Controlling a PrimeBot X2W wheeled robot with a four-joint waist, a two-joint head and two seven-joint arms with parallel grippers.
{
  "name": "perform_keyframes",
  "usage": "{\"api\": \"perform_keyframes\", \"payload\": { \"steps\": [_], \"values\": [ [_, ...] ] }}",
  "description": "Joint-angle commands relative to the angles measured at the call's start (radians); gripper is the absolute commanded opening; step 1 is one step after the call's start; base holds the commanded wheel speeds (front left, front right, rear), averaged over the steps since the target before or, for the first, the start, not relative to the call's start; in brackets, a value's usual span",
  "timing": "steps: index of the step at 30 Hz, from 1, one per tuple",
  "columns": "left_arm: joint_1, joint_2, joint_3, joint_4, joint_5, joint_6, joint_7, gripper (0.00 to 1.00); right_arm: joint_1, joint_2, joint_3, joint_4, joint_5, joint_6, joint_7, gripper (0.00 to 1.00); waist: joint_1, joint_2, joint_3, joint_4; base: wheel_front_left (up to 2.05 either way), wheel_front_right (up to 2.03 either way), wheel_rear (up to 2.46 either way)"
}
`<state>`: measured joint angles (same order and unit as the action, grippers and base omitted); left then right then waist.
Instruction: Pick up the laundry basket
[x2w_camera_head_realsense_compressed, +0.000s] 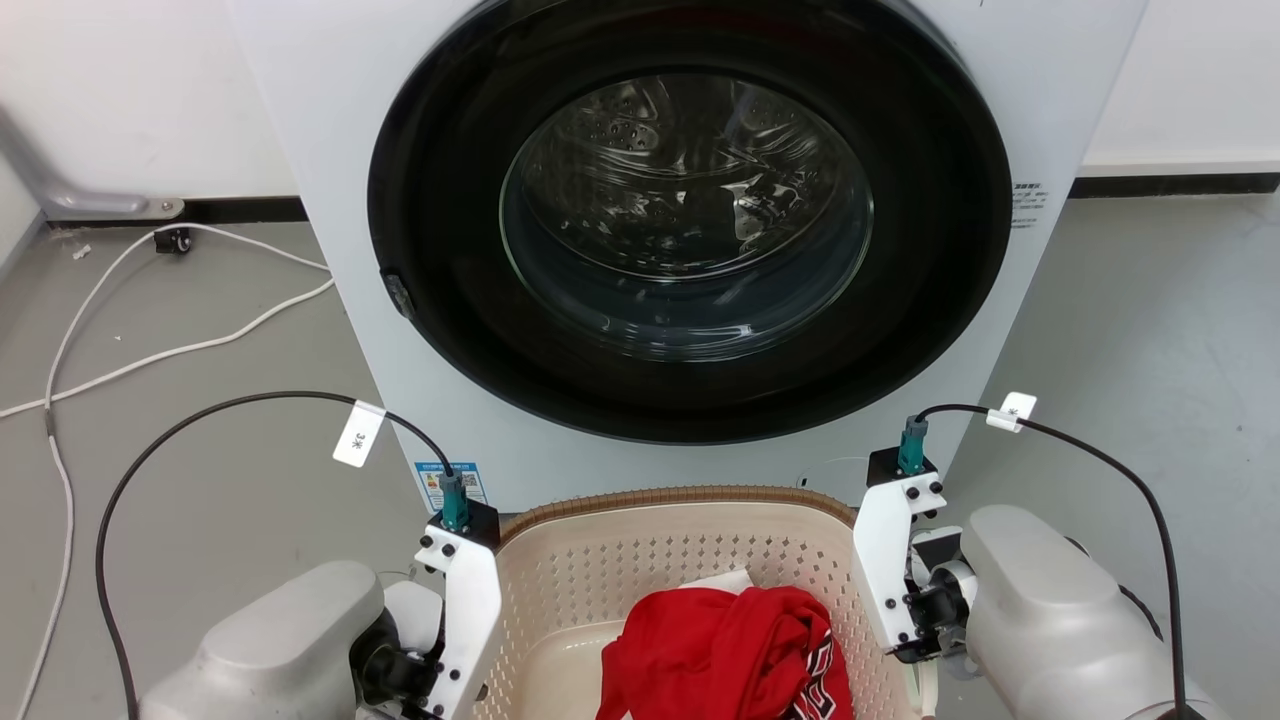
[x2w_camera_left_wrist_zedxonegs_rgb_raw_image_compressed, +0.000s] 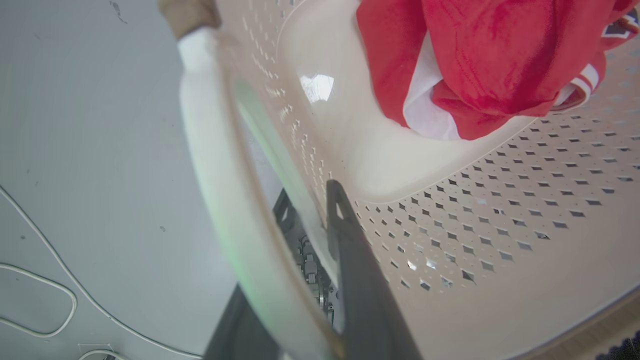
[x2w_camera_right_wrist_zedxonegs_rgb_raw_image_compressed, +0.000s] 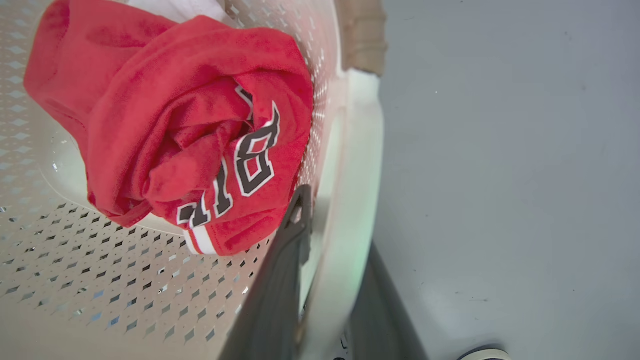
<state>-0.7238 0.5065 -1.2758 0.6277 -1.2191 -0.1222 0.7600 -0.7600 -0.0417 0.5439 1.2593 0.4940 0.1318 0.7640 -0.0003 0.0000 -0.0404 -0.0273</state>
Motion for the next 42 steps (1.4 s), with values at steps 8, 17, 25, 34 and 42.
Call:
{"api": "perform_keyframes", "payload": {
  "steps": [8, 17, 25, 34, 42],
  "values": [
    [0.01, -0.004, -0.01, -0.015, 0.008, -0.015, 0.031, 0.0, -0.009, -0.016, 0.022, -0.007, 0.008, -0.002, 0.008, 0.0, 0.0003, 0.0, -0.013, -0.015, 0.0, 0.0, 0.0],
    [-0.007, 0.004, -0.011, -0.022, 0.019, -0.015, 0.043, 0.0, -0.035, -0.015, 0.026, 0.003, 0.01, -0.002, 0.018, 0.0, 0.0003, 0.0, -0.003, -0.027, 0.0, 0.0, 0.0],
    [-0.012, 0.003, -0.011, -0.025, 0.019, -0.015, 0.045, 0.0, -0.04, -0.015, 0.037, -0.002, 0.02, -0.002, 0.022, 0.0, 0.0003, 0.0, 0.002, -0.03, 0.0, 0.0, 0.0],
    [-0.012, 0.005, -0.011, -0.026, 0.027, -0.015, 0.056, 0.0, -0.04, -0.015, 0.05, -0.002, 0.03, -0.002, 0.02, 0.0, 0.0003, 0.0, 0.002, -0.03, 0.0, 0.0, 0.0],
    [-0.014, 0.006, -0.011, -0.028, 0.027, -0.015, 0.062, 0.0, -0.047, -0.015, 0.058, 0.001, 0.037, -0.002, 0.016, 0.0, 0.0003, 0.0, 0.001, -0.028, 0.0, 0.0, 0.0]
  ]
}}
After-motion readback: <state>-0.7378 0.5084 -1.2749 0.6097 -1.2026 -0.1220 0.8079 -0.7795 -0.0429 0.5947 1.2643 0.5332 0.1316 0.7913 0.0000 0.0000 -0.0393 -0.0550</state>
